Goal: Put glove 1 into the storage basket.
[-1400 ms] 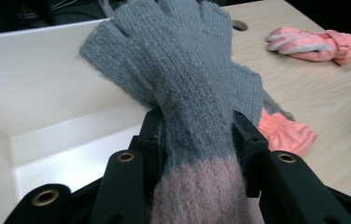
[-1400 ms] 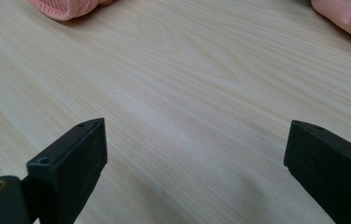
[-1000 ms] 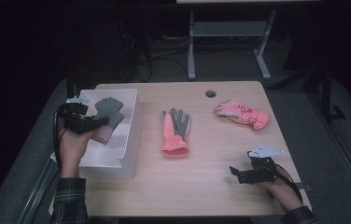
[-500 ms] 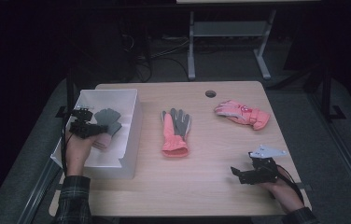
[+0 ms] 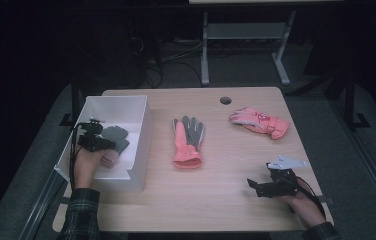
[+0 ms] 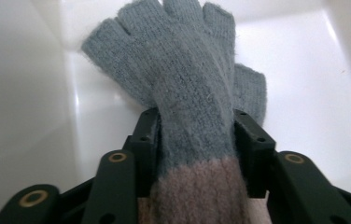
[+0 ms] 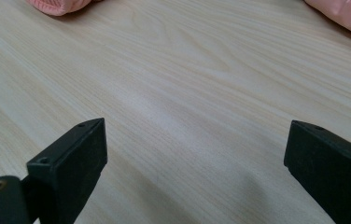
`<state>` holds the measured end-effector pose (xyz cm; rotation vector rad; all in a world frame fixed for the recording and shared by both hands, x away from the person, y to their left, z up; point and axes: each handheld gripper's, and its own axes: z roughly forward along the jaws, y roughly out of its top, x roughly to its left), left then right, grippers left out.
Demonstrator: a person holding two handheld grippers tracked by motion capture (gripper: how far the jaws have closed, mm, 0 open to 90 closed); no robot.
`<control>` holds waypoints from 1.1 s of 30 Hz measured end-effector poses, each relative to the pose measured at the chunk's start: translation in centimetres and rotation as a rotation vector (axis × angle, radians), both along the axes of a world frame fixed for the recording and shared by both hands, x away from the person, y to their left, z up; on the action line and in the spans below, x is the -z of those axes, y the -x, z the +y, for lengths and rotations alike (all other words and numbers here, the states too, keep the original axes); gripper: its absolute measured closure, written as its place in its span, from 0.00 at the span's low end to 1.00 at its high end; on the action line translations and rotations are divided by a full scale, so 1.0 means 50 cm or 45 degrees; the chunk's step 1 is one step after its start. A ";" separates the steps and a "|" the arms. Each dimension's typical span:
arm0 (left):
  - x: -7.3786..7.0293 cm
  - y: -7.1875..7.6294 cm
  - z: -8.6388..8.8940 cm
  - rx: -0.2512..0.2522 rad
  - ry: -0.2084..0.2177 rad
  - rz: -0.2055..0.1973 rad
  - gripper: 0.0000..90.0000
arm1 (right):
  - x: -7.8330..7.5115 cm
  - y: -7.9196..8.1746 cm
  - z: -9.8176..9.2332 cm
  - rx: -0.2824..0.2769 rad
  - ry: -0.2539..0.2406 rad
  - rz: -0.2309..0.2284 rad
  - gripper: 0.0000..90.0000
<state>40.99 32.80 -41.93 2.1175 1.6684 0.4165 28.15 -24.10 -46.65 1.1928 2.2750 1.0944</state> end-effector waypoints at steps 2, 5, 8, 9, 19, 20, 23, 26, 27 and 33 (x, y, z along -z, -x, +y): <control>0.000 -0.001 0.000 0.003 -0.014 -0.002 0.58 | 0.000 0.001 0.000 0.002 0.000 0.000 0.06; 0.002 -0.002 -0.005 0.003 -0.021 -0.013 0.48 | 0.000 0.001 -0.001 0.002 -0.002 0.001 0.06; -0.002 -0.002 -0.007 0.003 -0.043 -0.049 0.42 | -0.001 0.001 -0.001 -0.001 -0.003 -0.001 0.06; -0.002 -0.002 -0.007 0.003 -0.043 -0.049 0.40 | -0.001 0.001 -0.001 -0.001 -0.003 -0.001 0.06; -0.030 0.006 -0.022 -0.017 -0.060 -0.074 0.20 | -0.001 0.002 -0.001 0.000 -0.006 0.002 0.06; -0.035 0.008 -0.022 -0.008 -0.054 -0.079 0.20 | -0.001 0.002 -0.001 -0.001 -0.005 0.002 0.06; -0.046 0.012 -0.021 0.011 -0.033 -0.093 0.20 | -0.001 0.002 0.000 -0.002 -0.005 0.003 0.06; -0.069 0.021 -0.022 0.056 0.028 -0.140 0.20 | -0.001 0.002 0.000 -0.003 -0.005 0.004 0.06; -0.075 0.023 -0.023 0.065 0.037 -0.151 0.19 | -0.001 0.002 0.000 -0.003 -0.005 0.004 0.06; -0.113 0.038 -0.039 0.126 0.092 -0.210 0.16 | -0.001 0.002 0.000 -0.004 -0.005 0.006 0.06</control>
